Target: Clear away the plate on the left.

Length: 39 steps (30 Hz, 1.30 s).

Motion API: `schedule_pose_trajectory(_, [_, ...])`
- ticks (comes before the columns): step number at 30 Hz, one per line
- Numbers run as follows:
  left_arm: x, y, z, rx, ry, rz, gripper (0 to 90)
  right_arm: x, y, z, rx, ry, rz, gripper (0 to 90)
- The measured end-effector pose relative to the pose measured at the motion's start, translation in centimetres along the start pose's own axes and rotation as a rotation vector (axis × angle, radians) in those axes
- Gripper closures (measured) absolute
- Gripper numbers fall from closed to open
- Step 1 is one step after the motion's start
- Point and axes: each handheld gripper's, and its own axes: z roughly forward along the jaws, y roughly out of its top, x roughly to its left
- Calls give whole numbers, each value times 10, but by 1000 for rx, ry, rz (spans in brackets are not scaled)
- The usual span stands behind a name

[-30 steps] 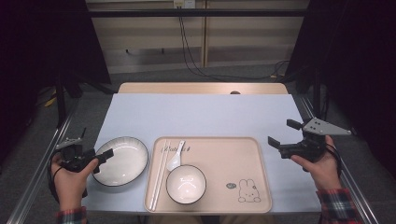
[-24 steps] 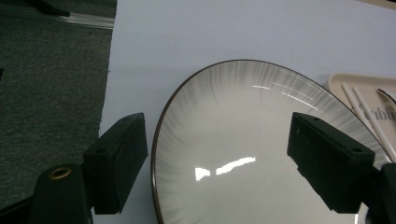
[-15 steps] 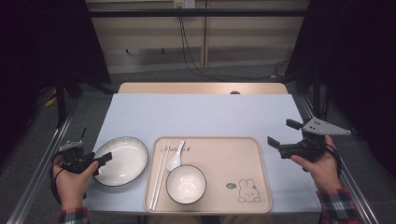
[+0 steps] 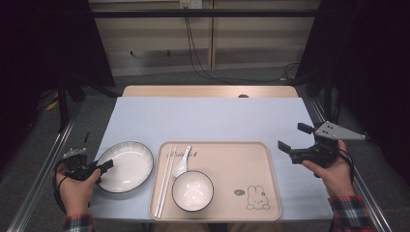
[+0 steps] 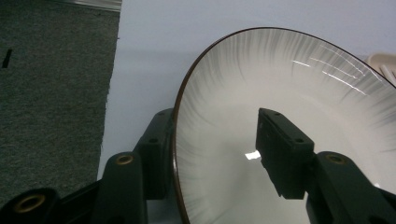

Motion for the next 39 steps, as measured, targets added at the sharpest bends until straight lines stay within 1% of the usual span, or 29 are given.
schedule_pose_trajectory(1, [1,0,0,-1,0,-1,510,0,0,0,-1,2,-1,18])
schedule_pose_trajectory(2, [1,-1,1,0,-7,-12,518,0,0,0,0,4,-4,18])
schedule_pose_trajectory(4, [2,-3,2,2,-5,-25,552,0,0,0,-1,-1,-1,18])
schedule_pose_trajectory(6, [2,-5,5,4,-16,-26,571,0,0,0,2,1,-2,17])
schedule_pose_trajectory(9, [2,-4,5,4,-17,-36,588,0,0,0,1,5,-4,18])
schedule_pose_trajectory(10, [2,-5,6,-1,-18,-48,599,0,0,0,2,3,-3,17])
schedule_pose_trajectory(11, [3,-6,5,-10,-18,-71,615,0,0,0,3,2,-3,17])
schedule_pose_trajectory(13, [6,-8,6,-25,-31,-100,650,0,0,1,1,-2,-1,17])
schedule_pose_trajectory(16, [11,-10,5,-38,-65,-148,698,0,0,1,5,2,-5,17])
schedule_pose_trajectory(18, [14,-10,5,-33,-80,-163,718,0,-1,1,7,3,-5,17])
schedule_pose_trajectory(19, [15,-10,5,-41,-93,-179,724,0,-1,1,7,2,-7,16])
schedule_pose_trajectory(20, [14,-10,5,-41,-87,-208,732,0,-1,1,8,5,-6,16])
schedule_pose_trajectory(21, [15,-10,5,-44,-98,-233,745,0,-1,1,10,4,-5,16])
schedule_pose_trajectory(23, [17,-10,3,-28,-118,-241,776,0,-1,2,9,5,-8,16])
schedule_pose_trajectory(24, [16,-9,2,-30,-129,-257,800,0,-1,2,11,7,-8,16])
schedule_pose_trajectory(25, [16,-8,0,-29,-129,-249,822,0,-1,2,10,8,-8,17])
schedule_pose_trajectory(26, [16,-6,-2,-32,-121,-255,841,0,-1,2,8,7,-10,17])
schedule_pose_trajectory(27, [16,-5,-4,-39,-118,-250,854,0,-1,2,9,7,-10,17])
schedule_pose_trajectory(28, [16,-3,-6,-28,-119,-253,862,-1,-1,2,10,5,-7,16])
schedule_pose_trajectory(29, [15,-2,-7,-25,-109,-254,864,-1,-1,1,8,1,-4,17])
schedule_pose_trajectory(30, [15,-1,-8,-19,-114,-242,865,-1,-1,1,10,2,-4,16])
schedule_pose_trajectory(31, [13,0,-9,-24,-103,-248,865,-2,-1,1,9,8,-3,16])
schedule_pose_trajectory(32, [12,1,-10,-28,-98,-233,865,-2,-1,1,5,4,0,16])
schedule_pose_trajectory(33, [12,2,-12,-19,-93,-215,865,-2,-1,1,8,0,0,17])
schedule_pose_trajectory(35, [9,6,-13,-28,-96,-205,865,-3,-1,1,11,1,1,16])
schedule_pose_trajectory(36, [9,8,-15,-21,-96,-198,864,-3,-1,1,10,2,0,16])
schedule_pose_trajectory(37, [7,10,-17,-25,-103,-206,863,-3,-1,2,9,3,-2,16])
schedule_pose_trajectory(38, [5,13,-19,-33,-105,-204,862,-3,-1,2,10,3,-1,16])
schedule_pose_trajectory(39, [5,15,-20,-35,-97,-201,860,-3,-1,2,13,5,-1,16])
